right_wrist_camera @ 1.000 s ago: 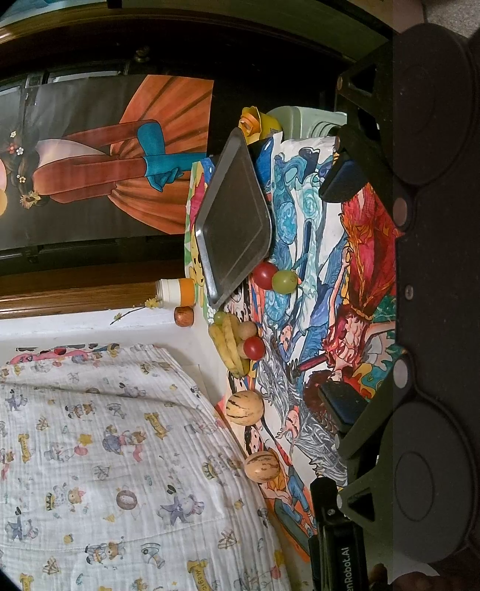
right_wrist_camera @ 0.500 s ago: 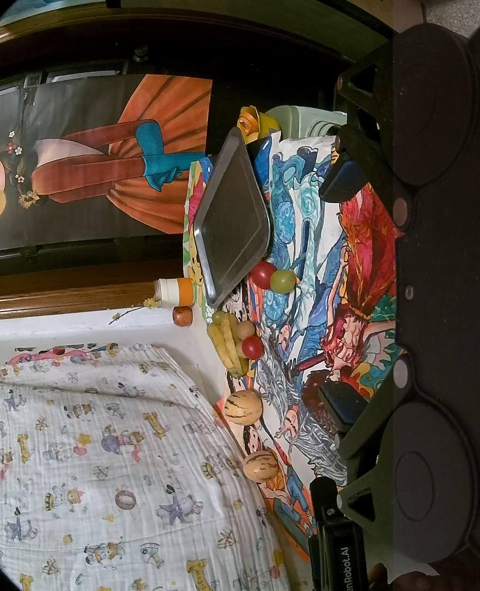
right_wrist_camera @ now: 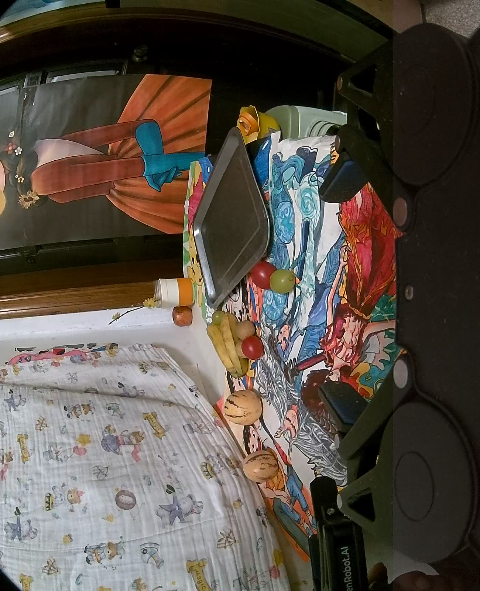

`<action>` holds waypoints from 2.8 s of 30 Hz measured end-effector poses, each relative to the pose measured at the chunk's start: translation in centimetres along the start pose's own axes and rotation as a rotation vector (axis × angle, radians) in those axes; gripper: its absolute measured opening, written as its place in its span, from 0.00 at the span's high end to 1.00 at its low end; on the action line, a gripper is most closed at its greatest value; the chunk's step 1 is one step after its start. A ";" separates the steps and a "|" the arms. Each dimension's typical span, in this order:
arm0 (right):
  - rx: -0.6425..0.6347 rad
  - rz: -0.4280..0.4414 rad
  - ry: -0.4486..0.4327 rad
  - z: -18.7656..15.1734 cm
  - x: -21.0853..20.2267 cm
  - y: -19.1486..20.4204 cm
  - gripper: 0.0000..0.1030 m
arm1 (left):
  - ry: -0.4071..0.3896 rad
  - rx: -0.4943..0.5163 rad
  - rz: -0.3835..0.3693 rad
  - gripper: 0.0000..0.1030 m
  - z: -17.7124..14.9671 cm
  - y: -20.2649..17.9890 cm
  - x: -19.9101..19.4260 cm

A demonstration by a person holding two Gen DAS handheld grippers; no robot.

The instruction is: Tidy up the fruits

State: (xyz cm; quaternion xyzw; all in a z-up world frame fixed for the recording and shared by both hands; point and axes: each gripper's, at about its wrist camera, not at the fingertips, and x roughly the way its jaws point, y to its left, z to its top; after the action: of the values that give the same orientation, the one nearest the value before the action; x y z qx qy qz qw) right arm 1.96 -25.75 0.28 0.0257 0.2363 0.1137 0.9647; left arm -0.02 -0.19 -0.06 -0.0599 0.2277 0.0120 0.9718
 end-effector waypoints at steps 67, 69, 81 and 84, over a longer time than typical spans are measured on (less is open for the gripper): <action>-0.878 0.488 0.347 16.0 15.4 -3.8 0.11 | 0.389 -0.093 -0.201 0.00 11.2 -2.4 19.6; -0.916 0.482 0.371 15.6 16.7 -4.2 0.15 | 0.385 -0.104 -0.202 0.00 11.2 -2.4 20.2; -1.033 0.578 0.460 13.0 20.0 -3.9 0.38 | 0.362 -0.092 -0.236 0.19 10.1 -3.8 22.0; -1.041 0.596 0.468 12.8 20.4 -3.8 0.38 | 0.365 -0.092 -0.238 0.25 10.0 -4.1 22.3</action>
State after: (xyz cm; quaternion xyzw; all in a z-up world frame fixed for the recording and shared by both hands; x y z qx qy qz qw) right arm 26.25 -24.67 2.12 -0.4065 0.3372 0.4793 0.7010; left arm 24.58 -3.10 -0.64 -0.1320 0.3902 -0.1036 0.9053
